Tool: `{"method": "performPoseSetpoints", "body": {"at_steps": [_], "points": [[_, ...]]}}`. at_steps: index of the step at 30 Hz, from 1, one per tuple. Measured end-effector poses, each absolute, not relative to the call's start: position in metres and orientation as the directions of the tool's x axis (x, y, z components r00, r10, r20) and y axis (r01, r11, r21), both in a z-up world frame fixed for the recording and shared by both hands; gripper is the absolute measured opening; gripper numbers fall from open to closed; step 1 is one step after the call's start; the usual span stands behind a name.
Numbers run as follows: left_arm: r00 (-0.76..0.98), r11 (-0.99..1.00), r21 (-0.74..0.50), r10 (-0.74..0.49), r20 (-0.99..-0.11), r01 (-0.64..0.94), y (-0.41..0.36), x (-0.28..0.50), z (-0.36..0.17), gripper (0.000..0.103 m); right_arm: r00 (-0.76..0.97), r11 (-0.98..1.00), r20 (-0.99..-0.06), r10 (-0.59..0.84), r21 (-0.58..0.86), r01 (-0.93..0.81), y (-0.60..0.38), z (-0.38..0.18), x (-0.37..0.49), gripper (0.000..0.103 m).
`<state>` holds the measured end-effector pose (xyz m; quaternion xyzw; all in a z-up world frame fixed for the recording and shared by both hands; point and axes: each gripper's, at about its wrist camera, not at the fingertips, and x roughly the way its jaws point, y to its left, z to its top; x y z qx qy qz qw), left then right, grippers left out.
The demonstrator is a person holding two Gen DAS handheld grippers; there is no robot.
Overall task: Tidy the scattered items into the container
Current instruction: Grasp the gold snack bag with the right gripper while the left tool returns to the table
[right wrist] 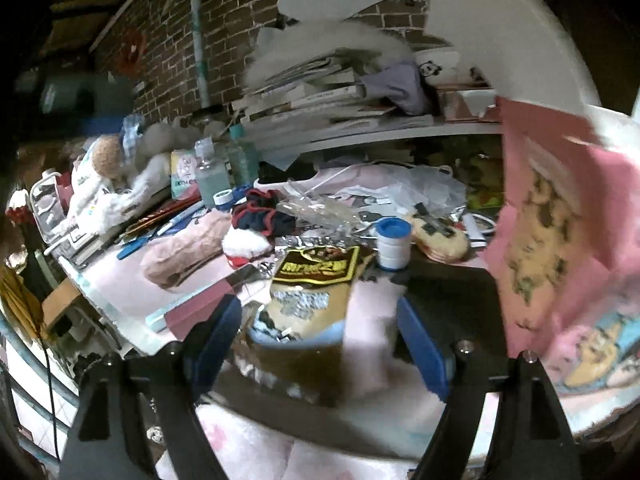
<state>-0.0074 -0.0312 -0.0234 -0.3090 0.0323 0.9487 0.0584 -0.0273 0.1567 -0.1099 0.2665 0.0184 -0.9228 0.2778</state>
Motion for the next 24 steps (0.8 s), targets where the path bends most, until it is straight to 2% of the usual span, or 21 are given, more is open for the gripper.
{"method": "performPoseSetpoints", "body": {"at_steps": [7, 10, 12, 14, 19, 23, 24], "points": [[-0.769, -0.994, -0.051, 0.104, -0.63, -0.093, -0.059, -0.007, -0.057, 0.103, -0.705, -0.859, -0.536, -0.465, 0.078, 0.506, 0.13, -0.12, -0.047, 0.078], [-0.746, -0.996, -0.035, 0.087, -0.661, -0.085, -0.061, -0.009, -0.069, 0.103, -0.708, -0.865, -0.544, -0.45, 0.07, 0.496, 0.128, -0.125, -0.05, 0.077], [-0.738, -0.998, -0.007, 0.056, -0.673, -0.07, -0.061, -0.011, -0.076, 0.103, -0.713, -0.867, -0.543, -0.444, 0.061, 0.494, 0.125, -0.126, -0.05, 0.073], [-0.738, -0.998, -0.009, 0.056, -0.673, -0.068, -0.063, -0.013, -0.079, 0.103, -0.707, -0.862, -0.549, -0.446, 0.052, 0.504, 0.121, -0.128, -0.048, 0.061], [-0.734, -0.997, -0.038, 0.075, -0.675, -0.067, -0.067, -0.013, -0.082, 0.103, -0.718, -0.867, -0.54, -0.439, 0.044, 0.497, 0.119, -0.128, -0.046, 0.056], [-0.735, -0.998, -0.025, 0.063, -0.675, -0.063, -0.065, -0.014, -0.081, 0.103, -0.729, -0.871, -0.544, -0.416, 0.008, 0.491, 0.12, -0.126, -0.045, 0.039], [-0.735, -0.998, -0.026, 0.065, -0.674, -0.064, -0.065, -0.013, -0.081, 0.103, -0.725, -0.871, -0.55, -0.414, 0.008, 0.491, 0.119, -0.125, -0.046, 0.039]]}}
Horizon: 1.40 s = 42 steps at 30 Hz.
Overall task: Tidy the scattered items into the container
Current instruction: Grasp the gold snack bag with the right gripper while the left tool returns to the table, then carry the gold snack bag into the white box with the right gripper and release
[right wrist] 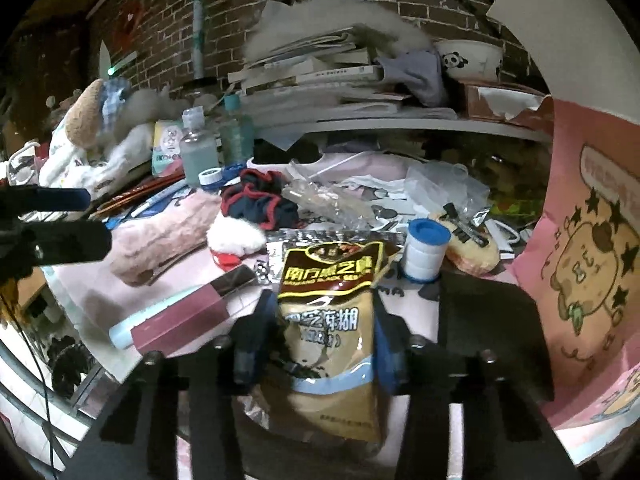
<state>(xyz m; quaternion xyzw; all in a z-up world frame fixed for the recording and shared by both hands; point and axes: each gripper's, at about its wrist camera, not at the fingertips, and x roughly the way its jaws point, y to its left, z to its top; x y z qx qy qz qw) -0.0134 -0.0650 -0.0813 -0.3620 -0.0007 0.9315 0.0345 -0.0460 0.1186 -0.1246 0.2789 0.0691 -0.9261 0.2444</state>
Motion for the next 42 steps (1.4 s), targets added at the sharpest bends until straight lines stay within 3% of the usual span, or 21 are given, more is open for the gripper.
{"method": "performPoseSetpoints", "body": {"at_steps": [5, 16, 21, 29, 34, 38, 42], "points": [[-0.732, -0.998, -0.022, 0.06, -0.679, -0.062, -0.064, -0.014, -0.082, 0.103, -0.728, -0.87, -0.55, -0.408, -0.007, 0.493, 0.119, -0.121, -0.042, 0.033], [-0.723, -0.999, -0.032, 0.052, -0.689, -0.041, -0.069, -0.015, -0.087, 0.103, -0.766, -0.862, -0.486, -0.42, -0.049, 0.504, 0.12, -0.095, -0.025, 0.032], [-0.721, -0.999, -0.043, 0.047, -0.691, -0.024, -0.075, -0.014, -0.087, 0.103, -0.785, -0.833, -0.415, -0.459, -0.107, 0.543, 0.11, -0.062, -0.011, 0.032], [-0.706, -0.985, -0.174, 0.114, -0.699, 0.012, -0.089, -0.018, -0.089, 0.103, -0.735, -0.771, -0.317, -0.6, -0.016, 0.637, 0.135, 0.018, -0.006, 0.032], [-0.708, -0.987, -0.161, 0.11, -0.698, 0.005, -0.084, -0.019, -0.088, 0.103, -0.761, -0.785, -0.264, -0.592, -0.027, 0.619, 0.164, 0.058, -0.004, 0.032], [-0.71, -0.984, -0.175, 0.135, -0.691, -0.018, -0.079, -0.02, -0.084, 0.103, -0.797, -0.822, -0.275, -0.538, -0.04, 0.569, 0.191, 0.076, -0.01, 0.032], [-0.716, -0.985, -0.169, 0.148, -0.682, -0.043, -0.071, -0.019, -0.077, 0.103, -0.831, -0.874, -0.348, -0.435, -0.057, 0.482, 0.222, 0.084, -0.031, 0.032]]}}
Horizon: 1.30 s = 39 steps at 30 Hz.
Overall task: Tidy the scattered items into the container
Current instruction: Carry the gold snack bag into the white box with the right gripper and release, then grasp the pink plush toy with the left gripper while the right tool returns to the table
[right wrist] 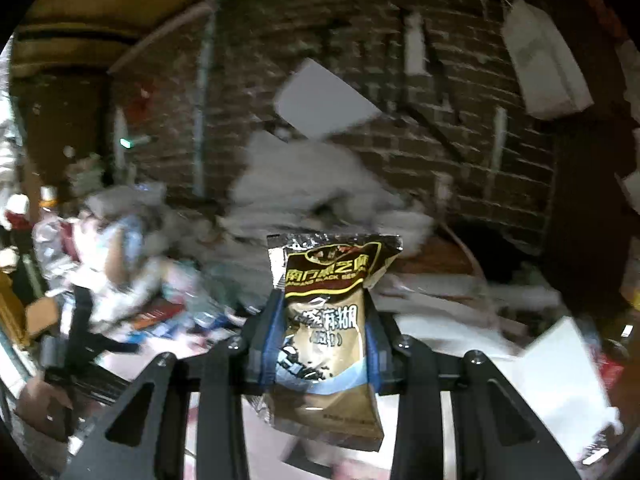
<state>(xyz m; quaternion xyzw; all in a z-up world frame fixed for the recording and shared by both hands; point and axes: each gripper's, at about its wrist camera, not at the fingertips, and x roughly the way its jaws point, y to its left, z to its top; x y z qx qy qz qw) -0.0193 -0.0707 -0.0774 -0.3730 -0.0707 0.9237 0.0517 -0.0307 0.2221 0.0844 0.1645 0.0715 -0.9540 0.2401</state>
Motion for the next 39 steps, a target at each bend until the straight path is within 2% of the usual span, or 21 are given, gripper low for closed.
{"method": "performPoseSetpoints", "body": {"at_steps": [4, 8, 12, 19, 24, 31, 32, 34, 39], "points": [[-0.73, -0.986, -0.152, 0.154, -0.666, -0.07, -0.06, -0.017, -0.067, 0.103, -0.83, -0.911, -0.449, -0.332, -0.075, 0.405, 0.25, 0.077, -0.054, 0.032], [-0.739, -0.984, -0.151, 0.172, -0.652, -0.096, -0.051, -0.016, -0.056, 0.103, -0.759, -0.922, -0.593, -0.269, -0.068, 0.38, 0.269, 0.057, -0.081, 0.032], [-0.745, -0.986, -0.125, 0.165, -0.647, -0.109, -0.041, -0.016, -0.049, 0.103, -0.677, -0.922, -0.697, -0.235, -0.062, 0.383, 0.277, 0.037, -0.102, 0.032], [-0.741, -0.988, -0.103, 0.152, -0.654, -0.113, -0.035, -0.017, -0.048, 0.103, -0.555, -0.909, -0.812, -0.18, -0.077, 0.409, 0.277, 0.015, -0.128, 0.032], [-0.731, -0.99, -0.099, 0.144, -0.667, -0.105, -0.037, -0.019, -0.054, 0.103, -0.49, -0.909, -0.858, -0.156, -0.07, 0.411, 0.273, 0.004, -0.137, 0.033], [-0.714, -0.991, -0.096, 0.132, -0.688, -0.091, -0.039, -0.022, -0.063, 0.103, -0.556, -0.912, -0.807, -0.202, -0.053, 0.408, 0.273, 0.027, -0.124, 0.034], [-0.712, -0.991, -0.096, 0.131, -0.69, -0.09, -0.039, -0.022, -0.064, 0.103, -0.574, -0.911, -0.791, -0.212, -0.054, 0.41, 0.272, 0.033, -0.122, 0.039], [-0.709, -0.992, -0.095, 0.13, -0.693, -0.088, -0.04, -0.023, -0.066, 0.103, -0.63, -0.904, -0.73, -0.265, -0.04, 0.426, 0.266, 0.054, -0.108, 0.048], [-0.707, -0.991, -0.101, 0.13, -0.695, -0.083, -0.042, -0.022, -0.068, 0.103, -0.721, -0.847, -0.527, -0.451, -0.002, 0.531, 0.235, 0.099, -0.068, 0.05]]}}
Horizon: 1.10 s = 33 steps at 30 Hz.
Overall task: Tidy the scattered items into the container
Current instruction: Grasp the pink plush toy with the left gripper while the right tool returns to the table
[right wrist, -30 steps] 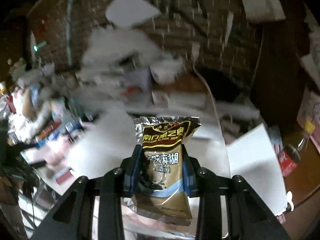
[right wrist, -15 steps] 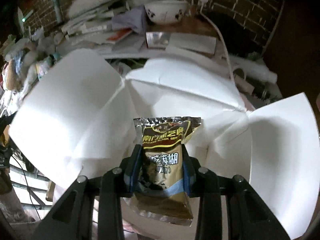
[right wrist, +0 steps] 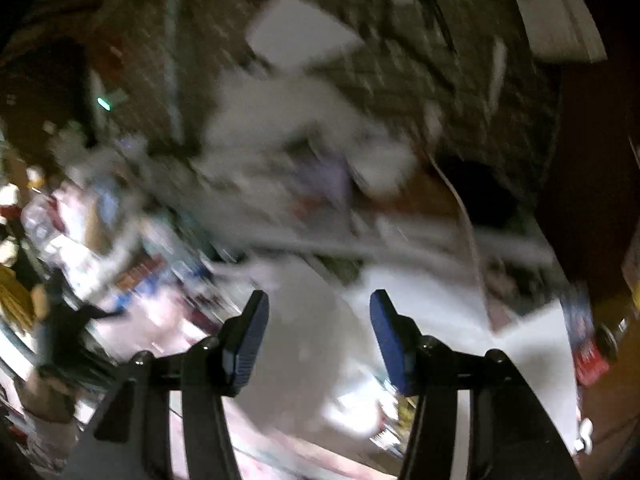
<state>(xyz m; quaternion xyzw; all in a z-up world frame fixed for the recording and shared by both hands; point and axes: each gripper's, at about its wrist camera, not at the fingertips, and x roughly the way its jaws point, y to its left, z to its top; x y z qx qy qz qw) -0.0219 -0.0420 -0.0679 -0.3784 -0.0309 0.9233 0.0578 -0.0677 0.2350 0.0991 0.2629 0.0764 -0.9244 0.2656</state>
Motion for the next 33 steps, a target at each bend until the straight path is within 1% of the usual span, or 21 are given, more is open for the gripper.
{"method": "performPoseSetpoints", "body": {"at_steps": [3, 4, 5, 6, 8, 14, 18, 20, 22, 25, 26, 28, 29, 33], "points": [[-0.708, -0.992, -0.1, 0.122, -0.696, -0.072, -0.046, -0.019, -0.07, 0.103, -0.704, -0.788, -0.447, -0.551, 0.003, 0.615, 0.207, 0.109, -0.046, 0.051], [-0.708, -0.993, -0.101, 0.119, -0.696, -0.067, -0.048, -0.019, -0.071, 0.103, -0.69, -0.763, -0.428, -0.584, 0.001, 0.646, 0.193, 0.11, -0.038, 0.054], [-0.709, -0.993, -0.102, 0.115, -0.696, -0.061, -0.05, -0.018, -0.072, 0.103, -0.672, -0.741, -0.42, -0.61, 0.0, 0.672, 0.179, 0.108, -0.032, 0.06], [-0.708, -0.993, -0.102, 0.109, -0.697, -0.053, -0.052, -0.017, -0.074, 0.103, -0.658, -0.725, -0.419, -0.626, 0.001, 0.689, 0.17, 0.106, -0.028, 0.061], [-0.706, -0.994, -0.099, 0.095, -0.702, -0.035, -0.058, -0.016, -0.078, 0.103, -0.617, -0.687, -0.431, -0.659, 0.011, 0.726, 0.144, 0.096, -0.022, 0.061], [-0.704, -0.993, -0.116, 0.084, -0.705, -0.002, -0.075, -0.01, -0.088, 0.102, -0.533, -0.644, -0.509, -0.676, 0.058, 0.763, 0.097, 0.05, -0.025, 0.061], [-0.704, -0.995, -0.099, 0.066, -0.708, 0.007, -0.08, -0.011, -0.096, 0.102, -0.581, -0.694, -0.538, -0.611, 0.011, 0.72, 0.087, 0.012, -0.027, 0.061], [-0.706, -0.994, -0.108, 0.077, -0.704, -0.001, -0.082, -0.012, -0.1, 0.099, -0.587, -0.711, -0.556, -0.588, 0.011, 0.703, 0.088, -0.005, -0.028, 0.062], [-0.707, -0.991, -0.135, 0.105, -0.699, -0.013, -0.084, -0.015, -0.104, 0.089, -0.586, -0.722, -0.571, -0.575, 0.017, 0.692, 0.09, -0.019, -0.029, 0.062], [-0.703, -0.985, -0.172, 0.129, -0.699, -0.01, -0.087, -0.022, -0.111, 0.081, -0.586, -0.741, -0.604, -0.54, 0.012, 0.671, 0.094, -0.044, -0.028, 0.062], [-0.705, -0.984, -0.18, 0.135, -0.696, -0.01, -0.087, -0.025, -0.113, 0.074, -0.586, -0.749, -0.616, -0.526, 0.01, 0.662, 0.096, -0.053, -0.028, 0.062], [-0.702, -0.981, -0.193, 0.147, -0.697, -0.014, -0.087, -0.031, -0.118, 0.054, -0.578, -0.761, -0.637, -0.51, 0.02, 0.649, 0.1, -0.066, -0.029, 0.062], [-0.696, -0.981, -0.195, 0.149, -0.702, -0.013, -0.087, -0.034, -0.12, 0.052, -0.568, -0.765, -0.652, -0.503, 0.031, 0.643, 0.103, -0.073, -0.03, 0.062], [-0.694, -0.982, -0.189, 0.151, -0.704, -0.023, -0.084, -0.042, -0.125, 0.052, -0.553, -0.782, -0.679, -0.483, 0.051, 0.621, 0.111, -0.087, -0.035, 0.062]]}}
